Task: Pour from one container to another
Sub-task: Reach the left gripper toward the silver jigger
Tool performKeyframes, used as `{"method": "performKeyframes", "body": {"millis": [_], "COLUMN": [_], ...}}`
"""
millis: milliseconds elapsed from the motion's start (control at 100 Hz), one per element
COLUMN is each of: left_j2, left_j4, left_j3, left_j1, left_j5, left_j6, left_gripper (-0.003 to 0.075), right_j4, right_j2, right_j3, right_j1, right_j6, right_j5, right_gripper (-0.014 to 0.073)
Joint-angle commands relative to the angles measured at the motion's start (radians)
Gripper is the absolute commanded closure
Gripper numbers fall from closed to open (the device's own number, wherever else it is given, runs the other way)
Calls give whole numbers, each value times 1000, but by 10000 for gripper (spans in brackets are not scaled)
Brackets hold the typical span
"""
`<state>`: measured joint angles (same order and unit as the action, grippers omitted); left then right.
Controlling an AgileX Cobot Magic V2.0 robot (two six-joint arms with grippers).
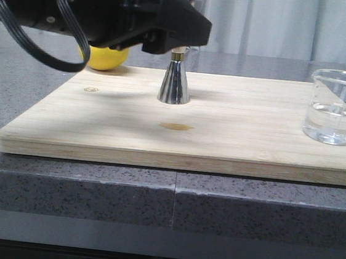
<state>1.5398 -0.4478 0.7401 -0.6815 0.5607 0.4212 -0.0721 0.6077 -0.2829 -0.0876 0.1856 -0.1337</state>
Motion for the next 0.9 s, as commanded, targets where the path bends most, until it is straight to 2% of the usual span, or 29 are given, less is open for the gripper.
{"method": "performKeyframes", "body": {"millis": [0, 210, 480, 890], "left_j2": [-3, 63, 131, 197], "left_j4": [-27, -88, -108, -137], "left_j3": [33, 33, 37, 127], "left_j1": [17, 52, 62, 76], "left_j5": [113, 220, 294, 288], "left_j6": [52, 127, 133, 145], "left_gripper": [157, 157, 157, 164], "right_j4": [1, 1, 1, 1], "right_j2": [6, 6, 6, 6], "right_j3": [-18, -15, -15, -15], "right_j1": [-25, -37, -37, -37], "right_j6": [-12, -12, -12, -12], "right_j5": [103, 105, 118, 118], "right_gripper": [66, 67, 67, 67]}}
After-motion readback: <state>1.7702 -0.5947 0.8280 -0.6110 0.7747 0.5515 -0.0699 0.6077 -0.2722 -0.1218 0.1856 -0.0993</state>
